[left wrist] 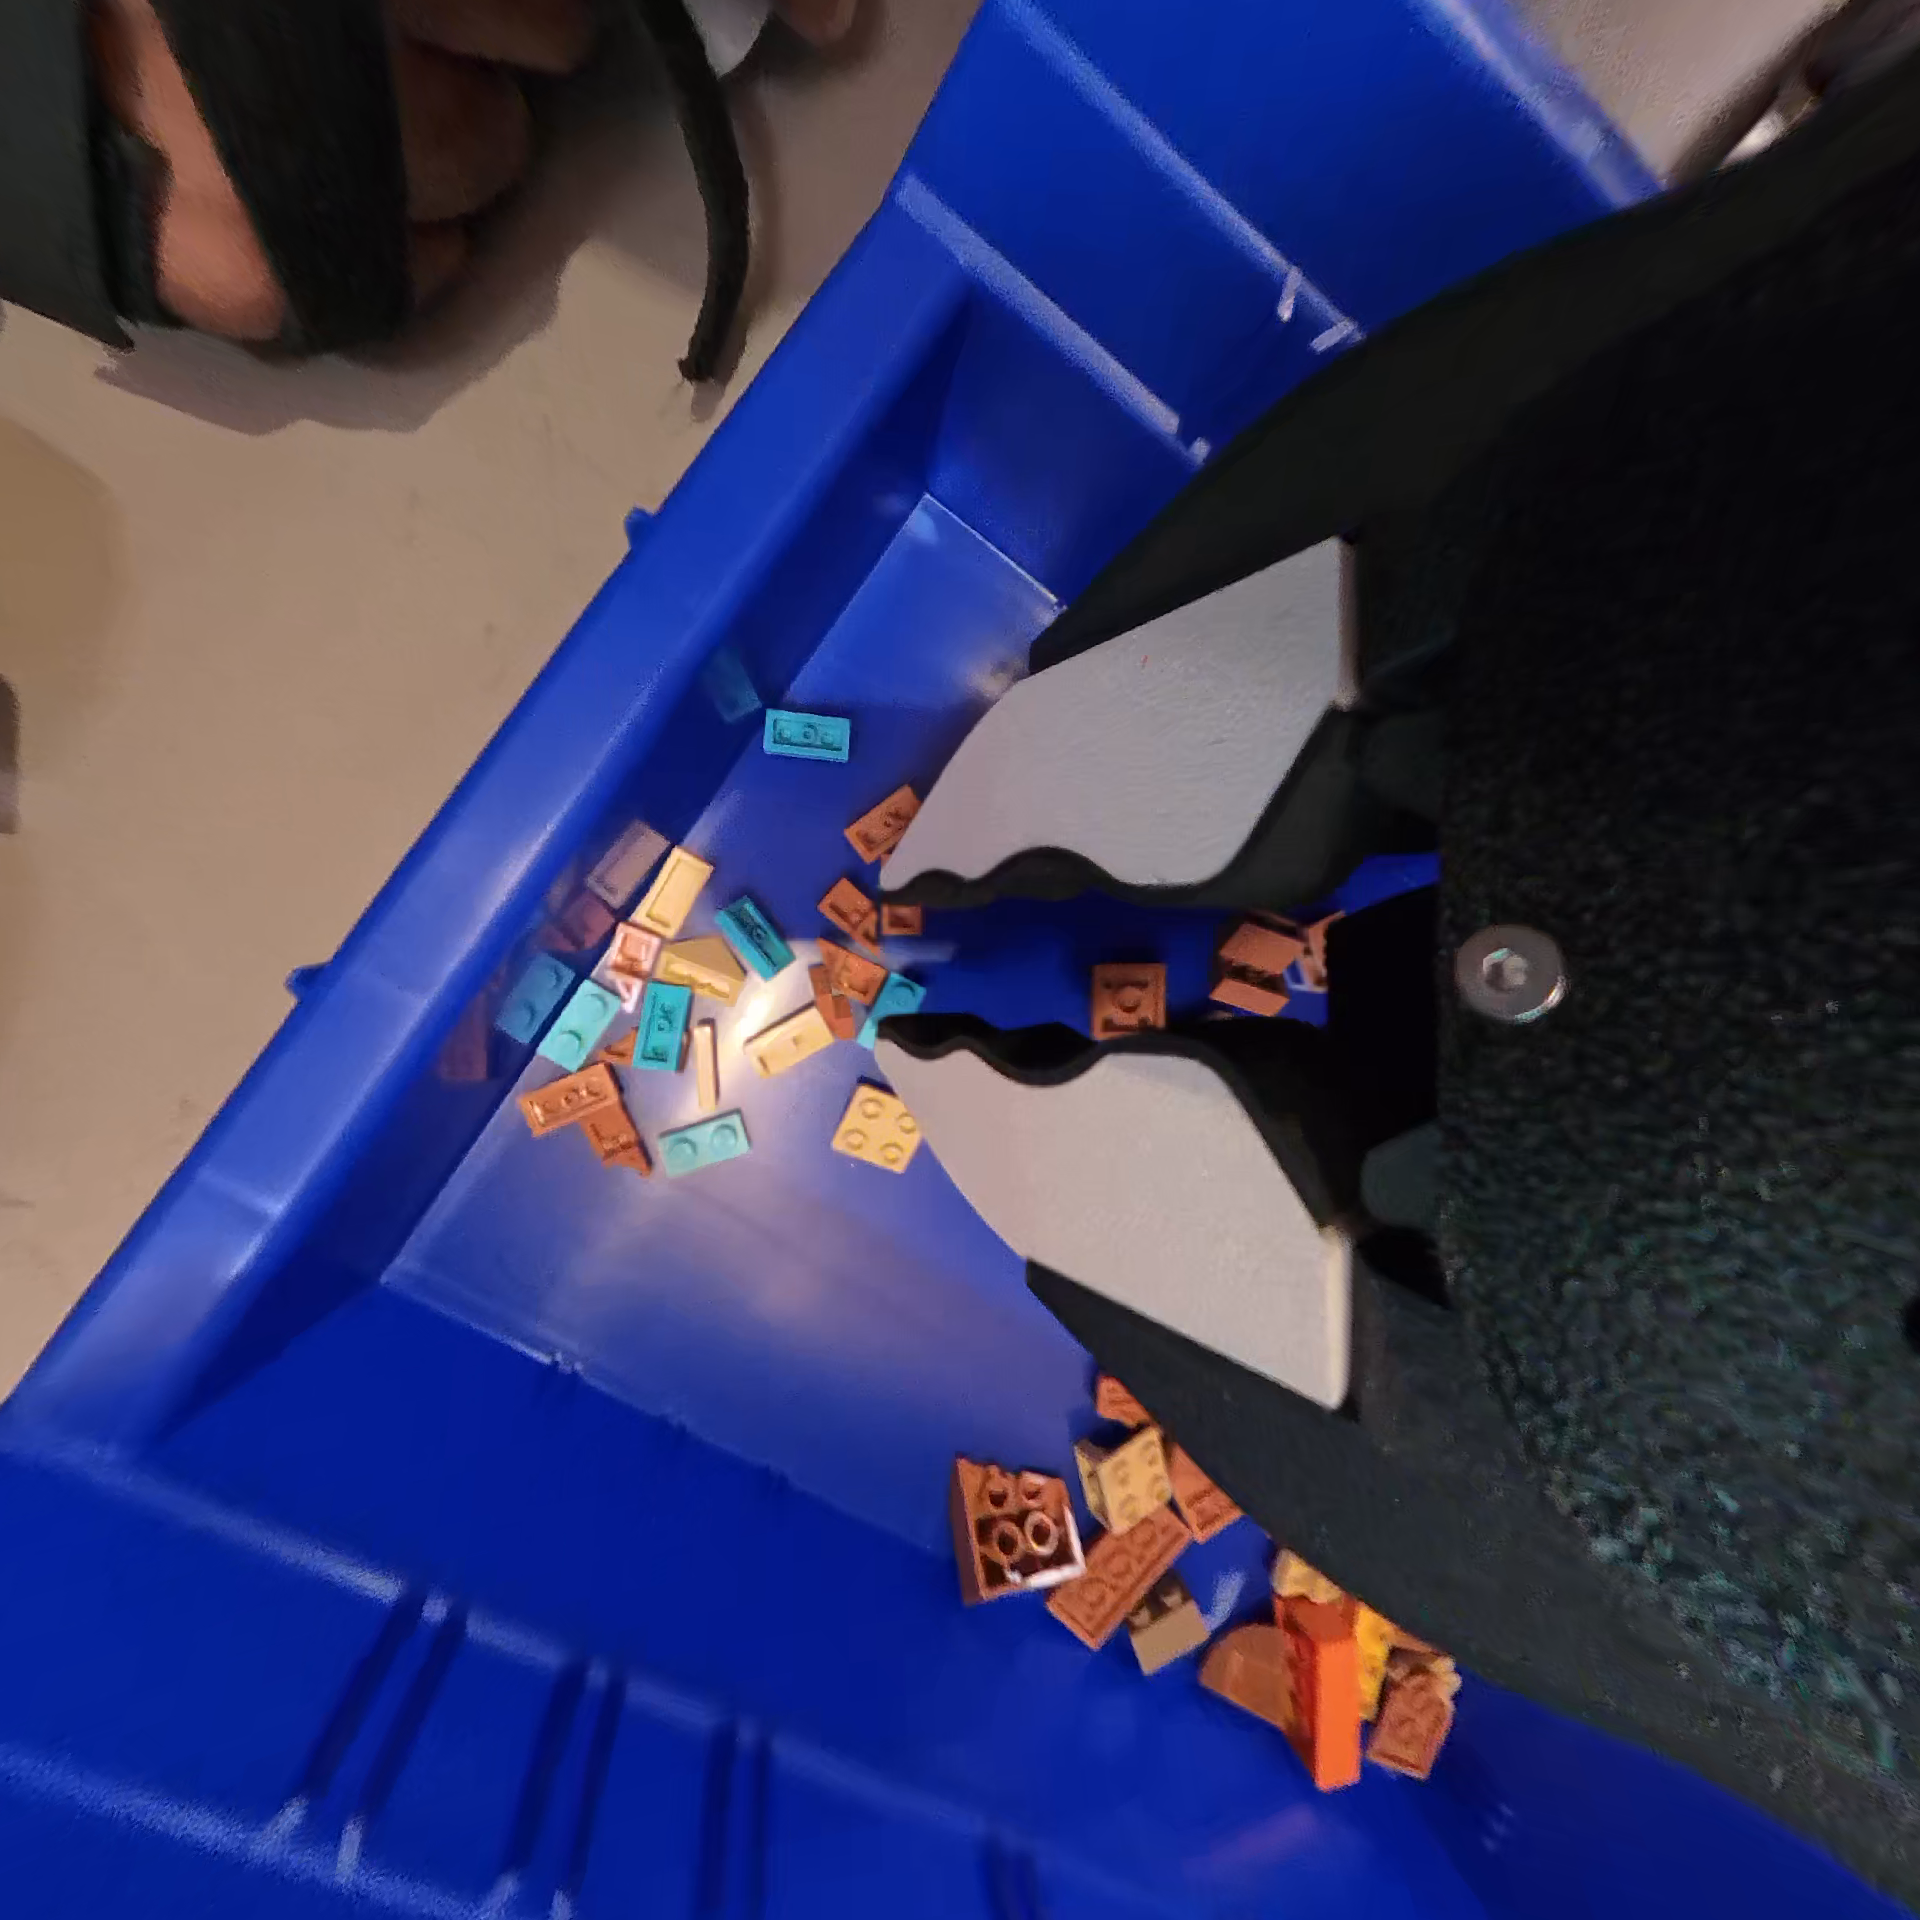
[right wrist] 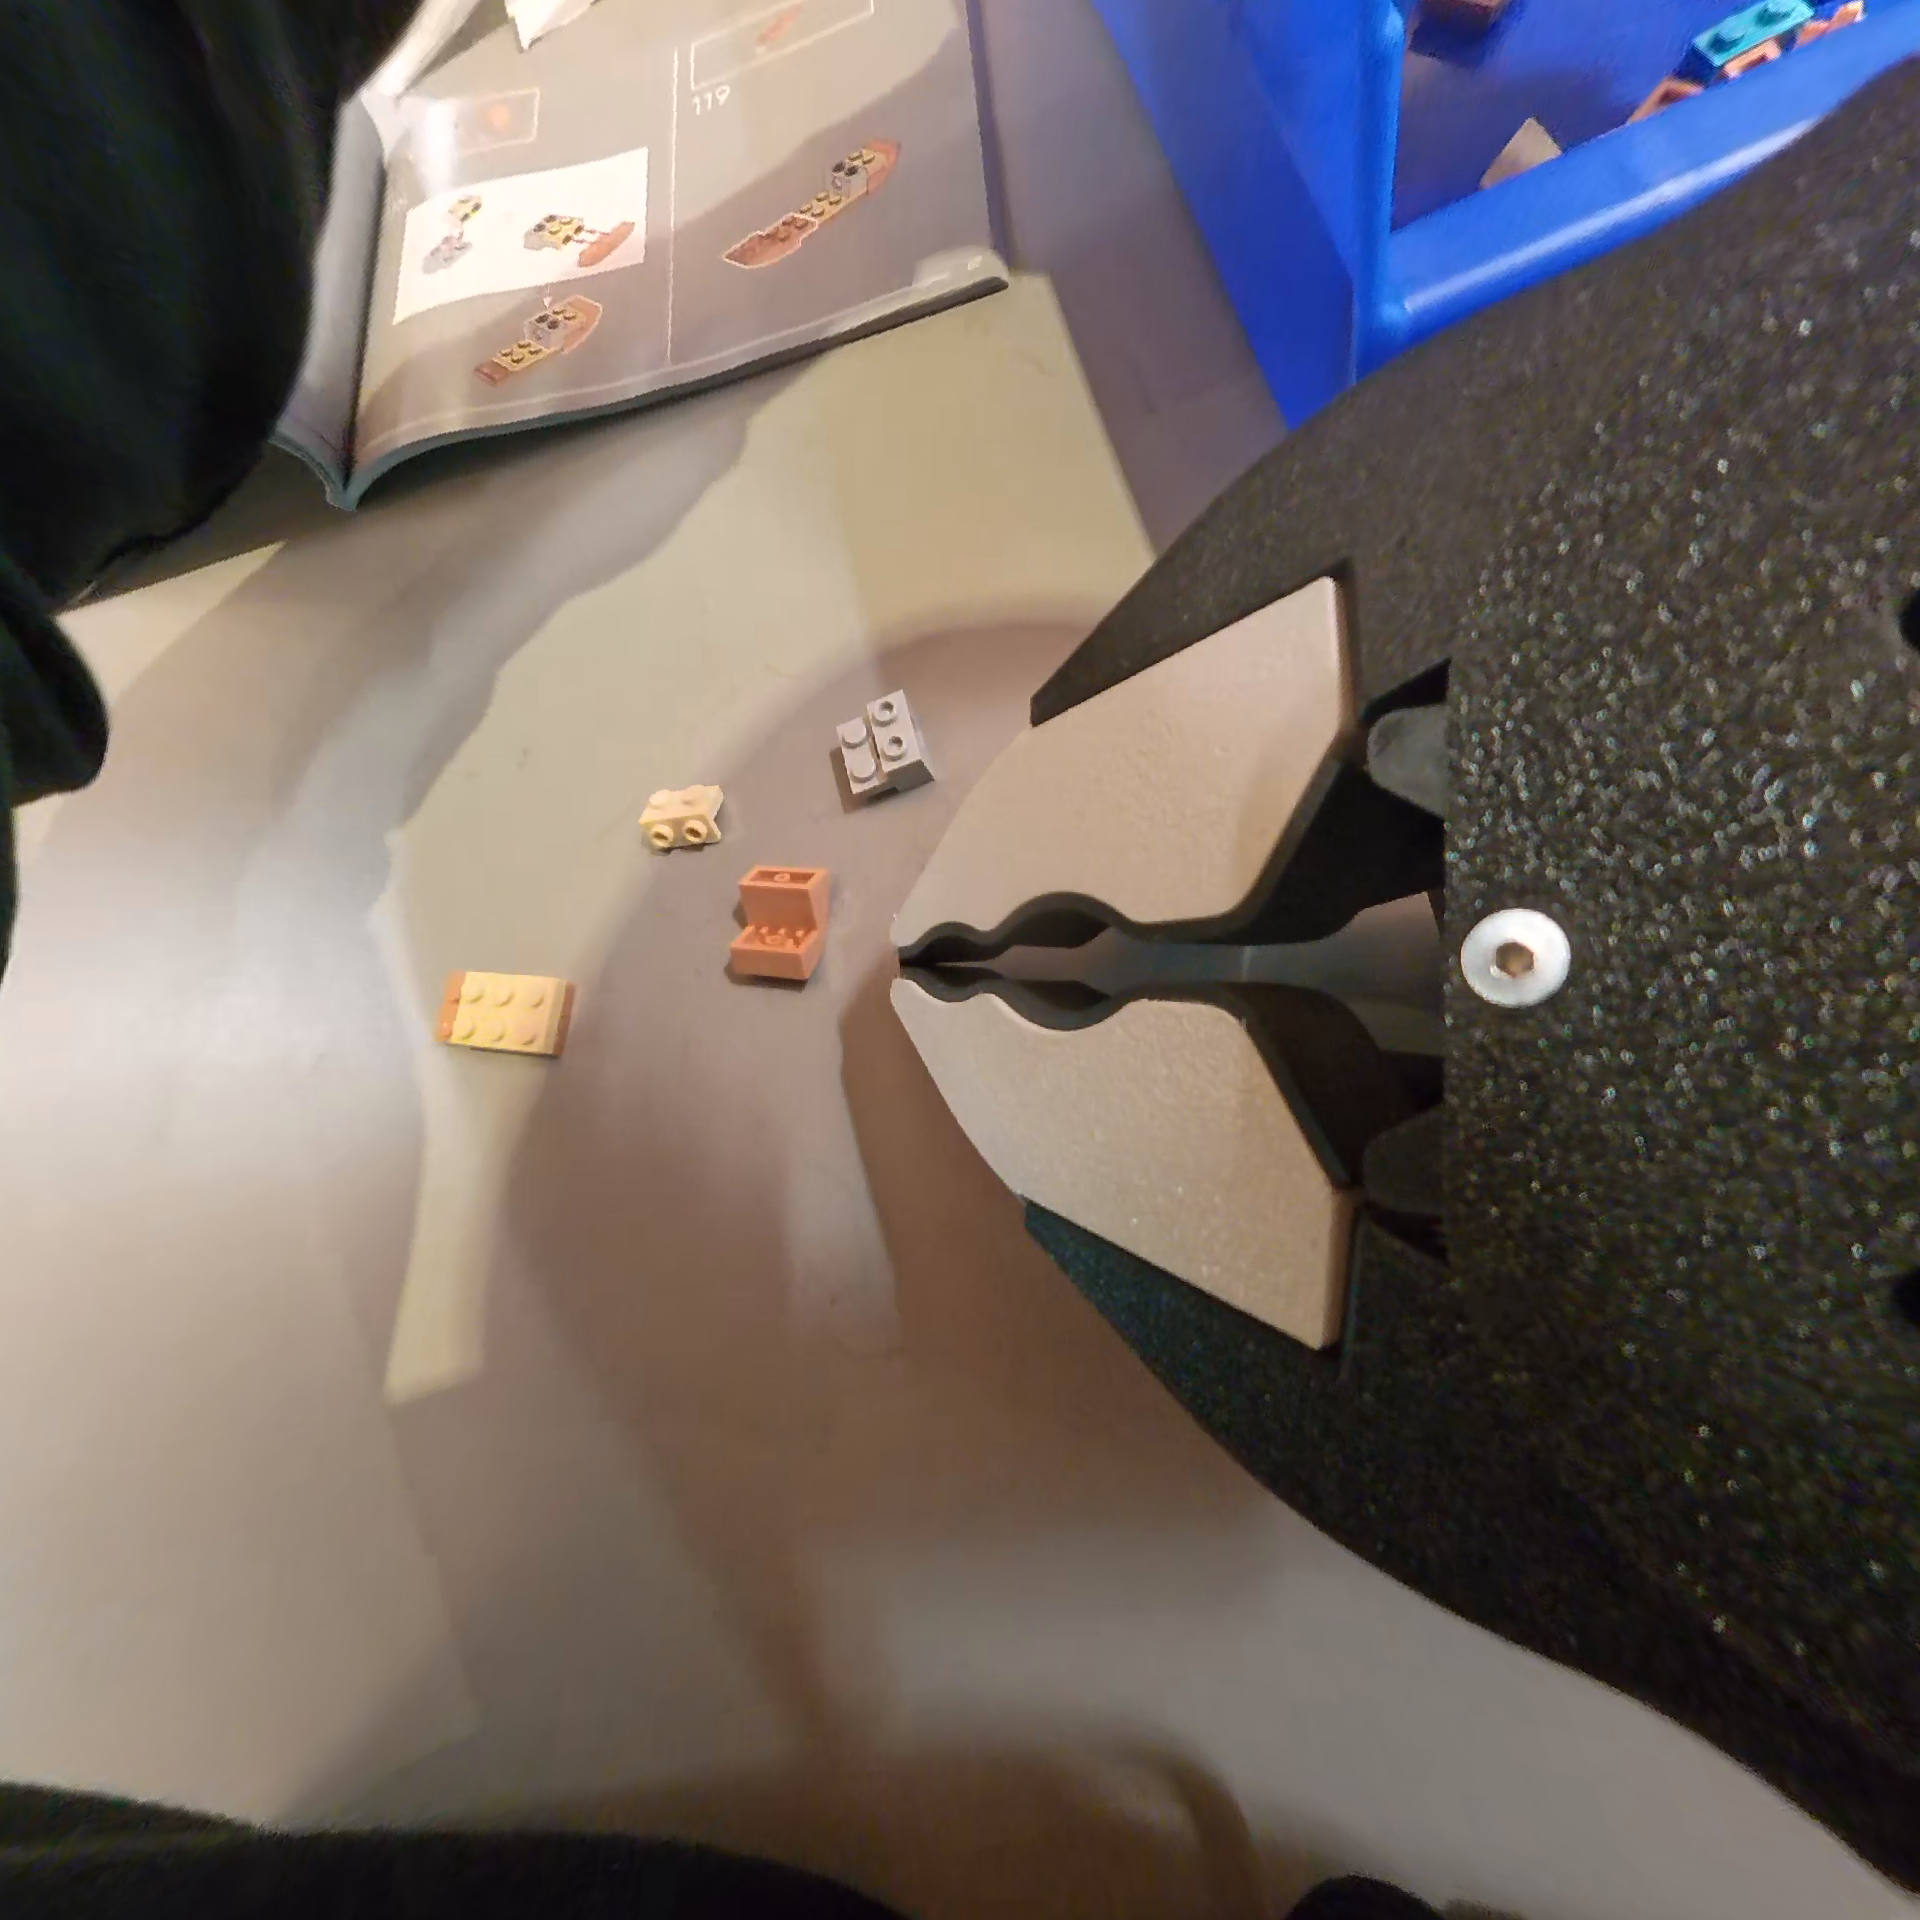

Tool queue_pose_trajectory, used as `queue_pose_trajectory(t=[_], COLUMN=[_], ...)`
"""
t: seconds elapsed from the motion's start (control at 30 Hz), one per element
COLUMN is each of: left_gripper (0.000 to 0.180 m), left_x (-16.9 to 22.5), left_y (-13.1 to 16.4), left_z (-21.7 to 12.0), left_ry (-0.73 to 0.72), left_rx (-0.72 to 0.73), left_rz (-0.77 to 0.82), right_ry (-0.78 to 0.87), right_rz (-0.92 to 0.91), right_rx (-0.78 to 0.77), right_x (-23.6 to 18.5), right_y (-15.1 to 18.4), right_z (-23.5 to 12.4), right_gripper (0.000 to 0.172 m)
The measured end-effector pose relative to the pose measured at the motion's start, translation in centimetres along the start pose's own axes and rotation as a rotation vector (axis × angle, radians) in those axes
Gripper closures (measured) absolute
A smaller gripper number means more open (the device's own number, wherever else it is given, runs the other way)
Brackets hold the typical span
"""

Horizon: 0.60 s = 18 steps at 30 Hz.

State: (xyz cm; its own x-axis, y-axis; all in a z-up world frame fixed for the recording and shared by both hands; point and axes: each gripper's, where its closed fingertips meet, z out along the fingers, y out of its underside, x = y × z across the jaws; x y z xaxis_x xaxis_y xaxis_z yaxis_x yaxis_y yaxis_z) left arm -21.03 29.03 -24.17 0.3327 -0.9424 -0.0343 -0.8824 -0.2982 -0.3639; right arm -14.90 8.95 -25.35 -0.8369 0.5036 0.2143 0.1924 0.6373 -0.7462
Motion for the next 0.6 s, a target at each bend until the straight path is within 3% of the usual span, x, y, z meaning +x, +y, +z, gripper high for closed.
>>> queue_pose_trajectory(t=[0.07,0.37,0.5,0.6], left_gripper=[0.161,0.16,0.16,0.159], left_x=[-0.1,-1.5,-0.4,3.8], left_y=[-0.1,-2.4,-2.9,-1.9], left_z=[-1.1,-10.4,-13.2,-13.7], left_ry=[-0.05,-0.546,-0.612,-0.566], left_rx=[0.034,0.275,0.321,0.374], left_rz=[-0.009,-0.01,-0.098,-0.164], right_ry=[-0.001,-0.001,0.0,0.005], right_rz=[0.001,0.014,0.025,0.024], right_rx=[0.0,-0.009,-0.013,-0.013], right_x=[0.0,0.0,0.1,0.0], right_y=[-0.2,-0.4,-0.4,-0.3], right_z=[0.0,0.0,0.1,0.1], right_gripper=[0.172,0.172,0.171,0.171])
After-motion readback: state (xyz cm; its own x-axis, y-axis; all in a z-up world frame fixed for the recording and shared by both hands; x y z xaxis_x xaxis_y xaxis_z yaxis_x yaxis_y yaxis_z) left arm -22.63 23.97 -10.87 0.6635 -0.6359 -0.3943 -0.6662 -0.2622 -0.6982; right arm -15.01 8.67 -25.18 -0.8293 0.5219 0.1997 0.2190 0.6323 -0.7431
